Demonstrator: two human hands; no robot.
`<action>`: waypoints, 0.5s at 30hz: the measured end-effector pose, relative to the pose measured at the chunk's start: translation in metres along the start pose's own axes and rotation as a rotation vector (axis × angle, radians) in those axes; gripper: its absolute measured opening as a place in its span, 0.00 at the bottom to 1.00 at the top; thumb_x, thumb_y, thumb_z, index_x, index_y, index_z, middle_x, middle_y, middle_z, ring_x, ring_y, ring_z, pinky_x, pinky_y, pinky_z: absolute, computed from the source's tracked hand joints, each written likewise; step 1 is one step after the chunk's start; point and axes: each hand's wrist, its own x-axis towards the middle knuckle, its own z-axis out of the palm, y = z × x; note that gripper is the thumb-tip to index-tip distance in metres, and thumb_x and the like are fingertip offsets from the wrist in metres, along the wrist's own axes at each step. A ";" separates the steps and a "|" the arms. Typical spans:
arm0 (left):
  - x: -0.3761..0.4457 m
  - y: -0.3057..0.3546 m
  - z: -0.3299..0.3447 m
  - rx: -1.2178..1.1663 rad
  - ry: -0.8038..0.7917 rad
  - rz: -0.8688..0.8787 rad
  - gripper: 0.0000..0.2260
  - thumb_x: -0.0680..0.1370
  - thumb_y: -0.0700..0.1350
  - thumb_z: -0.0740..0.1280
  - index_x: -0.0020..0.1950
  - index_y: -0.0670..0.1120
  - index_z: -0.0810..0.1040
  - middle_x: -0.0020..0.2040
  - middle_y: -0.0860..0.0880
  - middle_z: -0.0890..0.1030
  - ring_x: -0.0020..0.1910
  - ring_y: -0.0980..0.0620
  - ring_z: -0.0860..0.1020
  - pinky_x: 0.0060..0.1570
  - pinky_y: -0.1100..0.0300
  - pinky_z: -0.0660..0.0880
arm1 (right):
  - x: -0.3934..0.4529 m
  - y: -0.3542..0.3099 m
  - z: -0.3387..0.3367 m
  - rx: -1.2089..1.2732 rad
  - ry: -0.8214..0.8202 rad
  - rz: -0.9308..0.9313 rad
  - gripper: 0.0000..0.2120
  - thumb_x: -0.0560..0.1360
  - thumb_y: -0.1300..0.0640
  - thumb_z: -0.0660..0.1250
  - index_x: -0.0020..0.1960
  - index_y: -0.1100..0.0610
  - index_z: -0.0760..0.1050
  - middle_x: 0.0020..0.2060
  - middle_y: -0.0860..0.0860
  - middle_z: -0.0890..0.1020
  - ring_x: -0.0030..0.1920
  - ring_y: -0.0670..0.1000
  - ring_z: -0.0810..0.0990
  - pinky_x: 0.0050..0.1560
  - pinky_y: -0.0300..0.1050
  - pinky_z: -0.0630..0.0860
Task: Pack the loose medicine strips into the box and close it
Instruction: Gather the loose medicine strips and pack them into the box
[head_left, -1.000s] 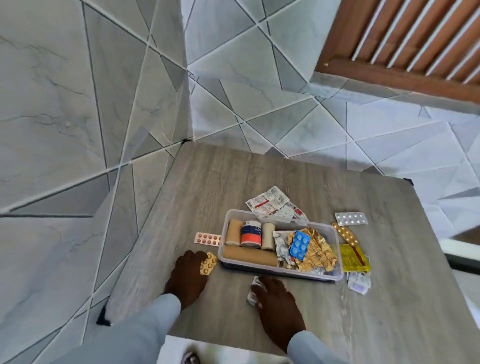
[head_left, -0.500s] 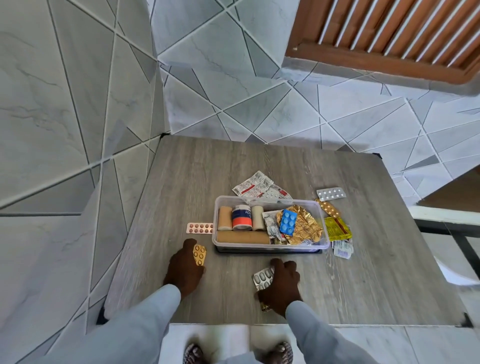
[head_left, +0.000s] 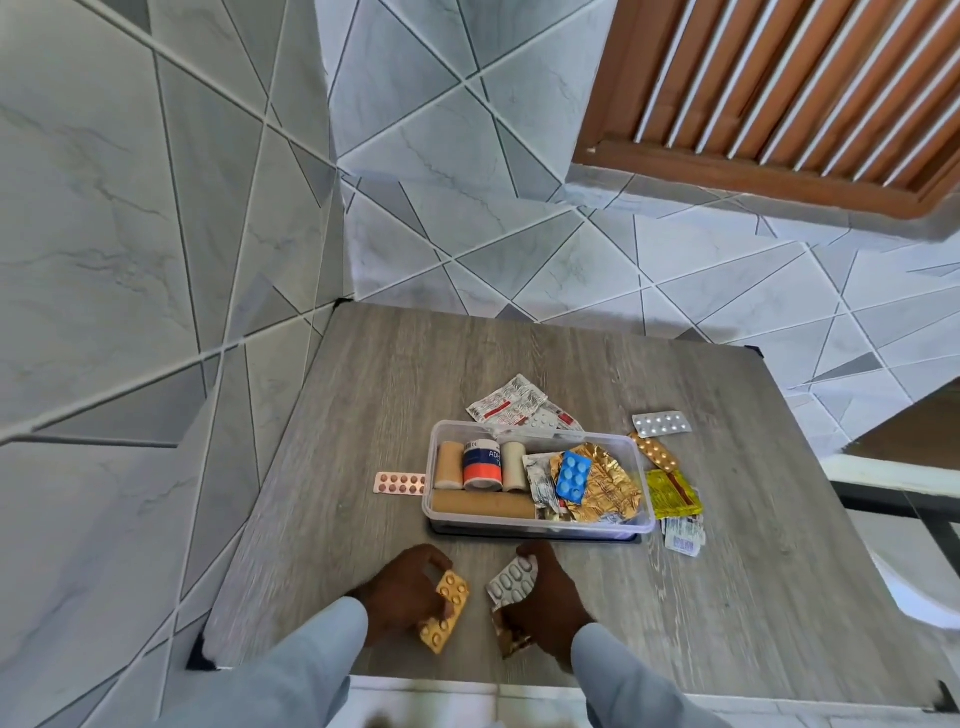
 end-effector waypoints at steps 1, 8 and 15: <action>-0.004 0.007 0.000 0.002 -0.048 -0.001 0.20 0.67 0.39 0.74 0.54 0.53 0.74 0.52 0.45 0.80 0.48 0.45 0.81 0.44 0.55 0.80 | -0.003 -0.003 -0.002 -0.001 0.000 -0.023 0.32 0.62 0.63 0.76 0.57 0.43 0.65 0.50 0.51 0.78 0.48 0.50 0.80 0.43 0.46 0.83; -0.012 0.073 -0.005 -0.234 -0.095 0.184 0.22 0.66 0.35 0.75 0.55 0.49 0.71 0.49 0.41 0.80 0.42 0.46 0.83 0.34 0.58 0.80 | -0.015 -0.040 -0.057 0.214 0.169 -0.169 0.32 0.65 0.70 0.74 0.59 0.46 0.66 0.49 0.52 0.78 0.46 0.52 0.82 0.35 0.44 0.82; 0.031 0.157 0.035 -0.332 0.200 0.349 0.22 0.63 0.36 0.77 0.48 0.53 0.71 0.36 0.43 0.78 0.34 0.46 0.79 0.37 0.46 0.82 | 0.030 -0.059 -0.127 0.308 0.453 -0.212 0.36 0.58 0.71 0.78 0.57 0.47 0.68 0.50 0.59 0.79 0.45 0.58 0.81 0.38 0.55 0.83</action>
